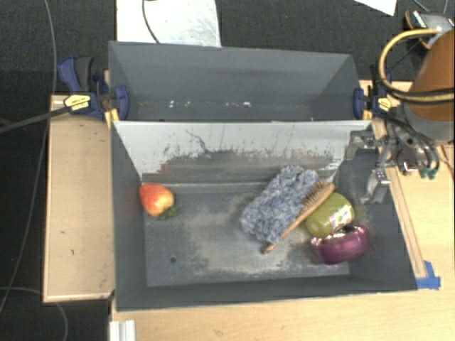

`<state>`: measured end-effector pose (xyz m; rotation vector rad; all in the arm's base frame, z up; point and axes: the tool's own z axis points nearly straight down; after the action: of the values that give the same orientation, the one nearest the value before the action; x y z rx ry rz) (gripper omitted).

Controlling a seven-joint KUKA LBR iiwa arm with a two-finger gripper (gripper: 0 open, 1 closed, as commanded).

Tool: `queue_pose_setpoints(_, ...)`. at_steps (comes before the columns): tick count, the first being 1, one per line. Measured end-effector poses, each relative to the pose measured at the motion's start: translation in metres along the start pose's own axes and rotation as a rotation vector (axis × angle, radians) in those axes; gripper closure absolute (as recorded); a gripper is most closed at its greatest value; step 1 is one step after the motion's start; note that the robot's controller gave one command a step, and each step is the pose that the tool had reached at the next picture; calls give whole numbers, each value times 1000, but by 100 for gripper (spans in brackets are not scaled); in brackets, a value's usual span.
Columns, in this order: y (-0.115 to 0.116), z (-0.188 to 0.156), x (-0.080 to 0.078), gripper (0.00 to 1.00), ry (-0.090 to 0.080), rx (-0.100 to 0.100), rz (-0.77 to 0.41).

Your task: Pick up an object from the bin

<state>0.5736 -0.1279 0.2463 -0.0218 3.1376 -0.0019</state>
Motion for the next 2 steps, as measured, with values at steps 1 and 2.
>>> queue_pose_setpoints(1,0,0,0,0,0,0,0)
queue_pose_setpoints(2,-16,42,9,0,-3,0,54)
